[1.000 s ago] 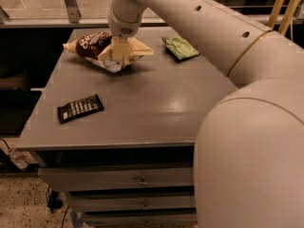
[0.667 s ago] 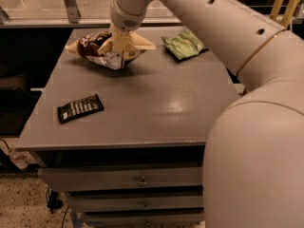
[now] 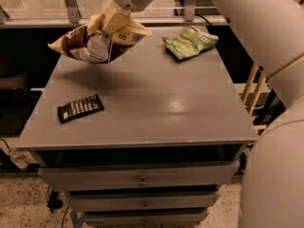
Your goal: Move brown chip bag near rxbar chocolate
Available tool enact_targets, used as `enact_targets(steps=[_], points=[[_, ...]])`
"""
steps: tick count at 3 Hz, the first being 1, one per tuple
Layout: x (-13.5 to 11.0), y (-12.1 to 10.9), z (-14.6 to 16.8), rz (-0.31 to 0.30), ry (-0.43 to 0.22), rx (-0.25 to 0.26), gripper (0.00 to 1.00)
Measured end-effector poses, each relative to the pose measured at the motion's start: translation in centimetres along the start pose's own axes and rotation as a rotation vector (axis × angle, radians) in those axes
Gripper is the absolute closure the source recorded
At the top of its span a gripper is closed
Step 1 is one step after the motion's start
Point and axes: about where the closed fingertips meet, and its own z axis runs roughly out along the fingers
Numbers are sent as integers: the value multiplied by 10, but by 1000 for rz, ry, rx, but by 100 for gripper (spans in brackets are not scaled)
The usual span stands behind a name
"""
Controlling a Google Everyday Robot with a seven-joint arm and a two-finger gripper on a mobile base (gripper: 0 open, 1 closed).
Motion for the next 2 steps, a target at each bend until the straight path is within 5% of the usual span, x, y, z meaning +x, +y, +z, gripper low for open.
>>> enact_targets(steps=[1,2], points=[[-40,19,-30,4,-139,0,100],[-64,45,-44,9,-197,-12,100]])
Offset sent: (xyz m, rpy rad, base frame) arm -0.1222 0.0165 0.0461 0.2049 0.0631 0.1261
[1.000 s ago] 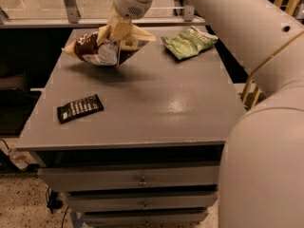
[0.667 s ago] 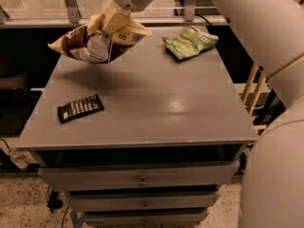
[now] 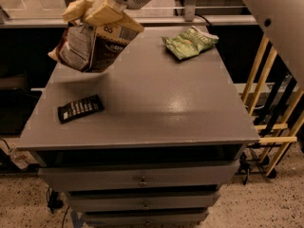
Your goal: Move brown chip bag near rxbar chocolate
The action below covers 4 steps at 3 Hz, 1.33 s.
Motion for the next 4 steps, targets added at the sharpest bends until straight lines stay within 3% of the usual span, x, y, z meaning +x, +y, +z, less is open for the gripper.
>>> enact_targets(steps=[1,4], points=[[-1,24,-2,24,3,-8,100],[54,83,33,146,102,-90,100]])
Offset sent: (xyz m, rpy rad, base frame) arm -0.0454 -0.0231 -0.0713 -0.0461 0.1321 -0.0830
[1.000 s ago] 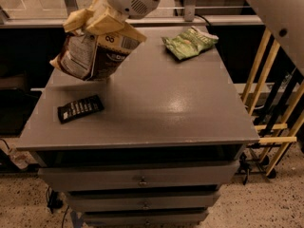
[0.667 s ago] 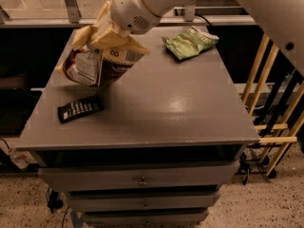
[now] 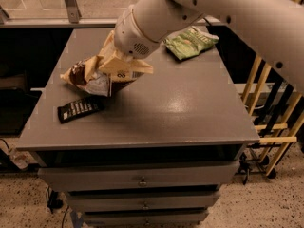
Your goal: Move brown chip bag near rxbar chocolate
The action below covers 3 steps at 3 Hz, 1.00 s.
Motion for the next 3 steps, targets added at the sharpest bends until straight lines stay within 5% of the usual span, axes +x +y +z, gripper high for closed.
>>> enact_targets(steps=[1,3], points=[[14,6,9,17,29,-37,100],[10,8,10,10,27,-40,59]])
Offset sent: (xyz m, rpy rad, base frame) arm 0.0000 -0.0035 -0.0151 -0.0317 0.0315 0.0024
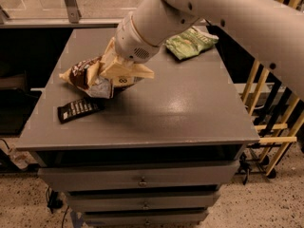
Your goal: Move brown chip bag near rxbar chocolate
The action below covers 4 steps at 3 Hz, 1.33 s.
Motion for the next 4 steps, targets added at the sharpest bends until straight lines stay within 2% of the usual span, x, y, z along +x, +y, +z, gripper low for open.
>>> enact_targets(steps=[1,2,3,4], points=[[-2,1,1,-4,0,-3,27],[-4,2,2,-7,0,-5,4],[-5,2,2,-9,0,-6,0],[-5,4,3,-21,15,-24,0]])
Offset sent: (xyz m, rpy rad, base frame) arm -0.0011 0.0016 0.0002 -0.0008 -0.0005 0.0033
